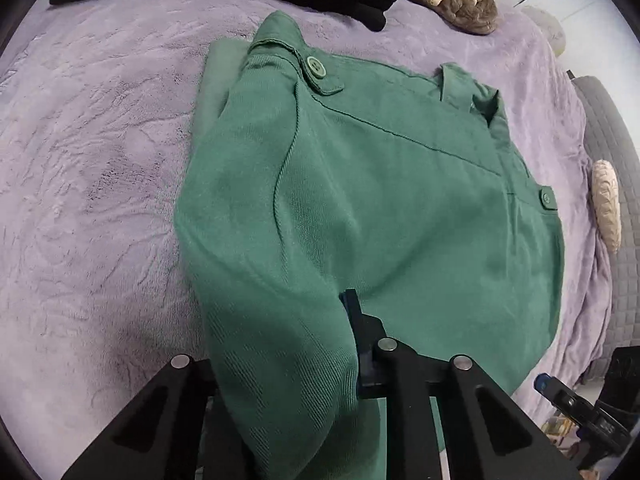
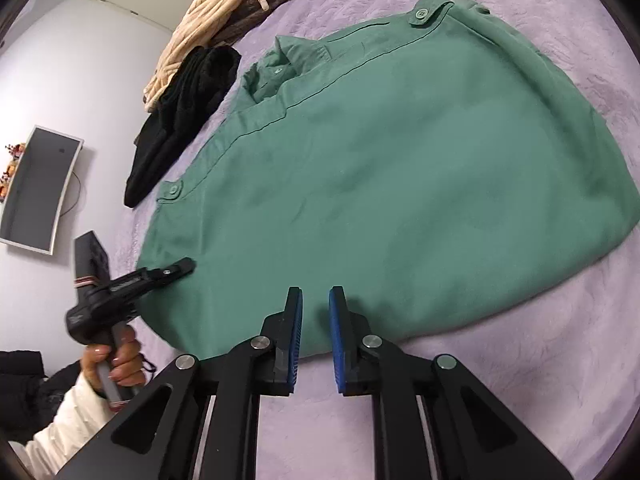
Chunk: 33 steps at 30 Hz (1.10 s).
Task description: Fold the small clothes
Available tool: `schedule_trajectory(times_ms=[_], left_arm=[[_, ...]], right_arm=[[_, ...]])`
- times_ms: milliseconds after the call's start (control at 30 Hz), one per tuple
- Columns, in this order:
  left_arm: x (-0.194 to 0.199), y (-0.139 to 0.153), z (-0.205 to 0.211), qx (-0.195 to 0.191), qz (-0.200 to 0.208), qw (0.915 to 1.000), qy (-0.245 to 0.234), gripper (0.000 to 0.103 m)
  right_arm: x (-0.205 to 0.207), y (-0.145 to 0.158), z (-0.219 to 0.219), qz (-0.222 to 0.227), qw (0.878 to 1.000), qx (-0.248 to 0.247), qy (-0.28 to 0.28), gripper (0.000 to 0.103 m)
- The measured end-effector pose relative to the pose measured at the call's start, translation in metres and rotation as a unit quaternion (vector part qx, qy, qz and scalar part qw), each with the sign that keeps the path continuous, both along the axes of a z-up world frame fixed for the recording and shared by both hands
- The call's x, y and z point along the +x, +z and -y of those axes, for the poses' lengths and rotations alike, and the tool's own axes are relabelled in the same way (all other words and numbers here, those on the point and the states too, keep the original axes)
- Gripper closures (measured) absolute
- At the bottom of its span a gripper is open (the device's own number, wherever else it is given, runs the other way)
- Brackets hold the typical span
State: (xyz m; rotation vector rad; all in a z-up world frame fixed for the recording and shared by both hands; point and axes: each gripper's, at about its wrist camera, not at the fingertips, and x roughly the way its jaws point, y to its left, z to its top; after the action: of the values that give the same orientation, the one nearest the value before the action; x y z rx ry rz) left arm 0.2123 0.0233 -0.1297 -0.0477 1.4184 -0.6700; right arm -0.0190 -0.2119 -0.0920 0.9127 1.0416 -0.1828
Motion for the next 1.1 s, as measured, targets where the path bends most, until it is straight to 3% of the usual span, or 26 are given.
schedule_trajectory(times_ms=[67,167,300,500,600,700,933,1033,1100], left_arm=[[-0.001,0.010,-0.003,-0.026,-0.009,0.9996,0.012,0.088],[-0.006,0.036,-0.001,-0.077,-0.016,0.9967,0.021,0.089],[-0.023,0.081,0.029,-0.123,0.001,0.9924,0.007,0.089],[-0.055,0.130,0.112,-0.149,0.033,0.9874,-0.039,0.089],[-0.087,0.146,0.175,-0.132,0.067,0.9851,-0.087,0.089],[-0.118,0.143,0.239,-0.098,0.088,0.9818,-0.137,0.089],[-0.191,0.071,0.374,0.034,0.136,0.9572,-0.253,0.088],[-0.205,0.051,0.391,0.059,0.139,0.9533,-0.262,0.068],[-0.211,0.053,0.396,0.038,0.129,0.9559,-0.261,0.043]], right_arm=[[0.008,-0.018,-0.002,-0.021,0.999,-0.022,0.017,0.091],[0.007,-0.054,0.001,-0.043,0.999,0.004,0.007,0.092],[-0.004,-0.069,0.013,-0.013,0.998,0.054,-0.028,0.094],[-0.016,-0.080,0.013,0.027,0.990,0.126,-0.056,0.096],[-0.027,-0.088,0.016,0.051,0.980,0.177,-0.080,0.096],[-0.041,-0.100,0.023,0.074,0.962,0.236,-0.113,0.096],[-0.068,-0.120,0.028,0.119,0.916,0.343,-0.169,0.094],[-0.074,-0.122,0.027,0.125,0.908,0.360,-0.172,0.093],[-0.072,-0.122,0.025,0.124,0.906,0.366,-0.173,0.092]])
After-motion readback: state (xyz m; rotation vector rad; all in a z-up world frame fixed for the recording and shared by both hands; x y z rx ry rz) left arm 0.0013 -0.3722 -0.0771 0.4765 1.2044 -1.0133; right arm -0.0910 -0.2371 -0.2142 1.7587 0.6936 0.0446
